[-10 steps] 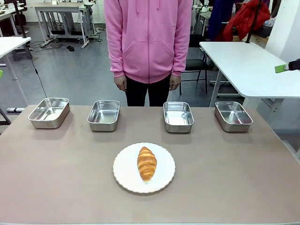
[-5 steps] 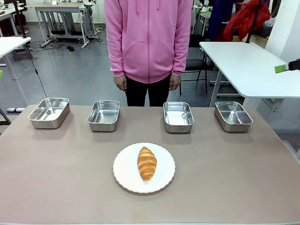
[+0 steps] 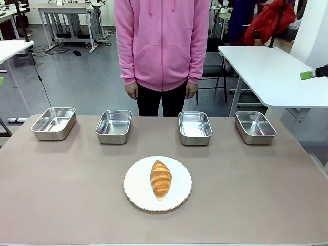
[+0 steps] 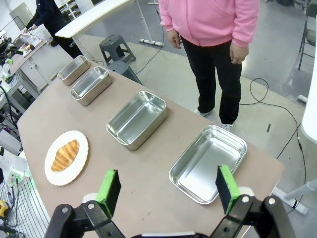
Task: Place the bread in the container.
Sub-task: Place the Butter Roll into the Airtight Container indicated by the human.
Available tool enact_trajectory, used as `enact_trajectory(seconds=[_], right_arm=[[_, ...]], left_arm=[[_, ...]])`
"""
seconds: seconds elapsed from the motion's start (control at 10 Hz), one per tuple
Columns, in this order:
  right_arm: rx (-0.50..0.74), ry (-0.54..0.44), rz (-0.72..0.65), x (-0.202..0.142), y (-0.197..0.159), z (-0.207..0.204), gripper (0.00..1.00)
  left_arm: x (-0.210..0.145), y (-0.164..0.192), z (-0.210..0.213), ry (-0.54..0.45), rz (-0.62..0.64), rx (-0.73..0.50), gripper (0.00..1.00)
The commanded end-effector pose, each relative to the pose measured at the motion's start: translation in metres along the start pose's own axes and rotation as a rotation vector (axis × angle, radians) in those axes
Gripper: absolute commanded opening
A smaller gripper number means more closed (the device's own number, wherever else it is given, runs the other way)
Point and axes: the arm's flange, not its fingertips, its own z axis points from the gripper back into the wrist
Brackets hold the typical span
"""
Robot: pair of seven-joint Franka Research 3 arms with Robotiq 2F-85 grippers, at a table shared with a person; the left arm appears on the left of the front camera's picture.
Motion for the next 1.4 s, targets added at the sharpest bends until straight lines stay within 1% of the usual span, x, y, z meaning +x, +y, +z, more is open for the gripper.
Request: enact_trajectory(seconds=[0.0, 1.3], right_arm=[[0.004, -0.004, 0.002, 0.0009, 0.0007, -0.0010, 1.00], [0.004, -0.004, 0.002, 0.0009, 0.0007, -0.0010, 1.00]], left_arm=[[0.0001, -0.0003, 0.0003, -0.001, -0.004, 0.000, 1.00], [0.0001, -0.0003, 0.0003, -0.001, -0.004, 0.000, 1.00]])
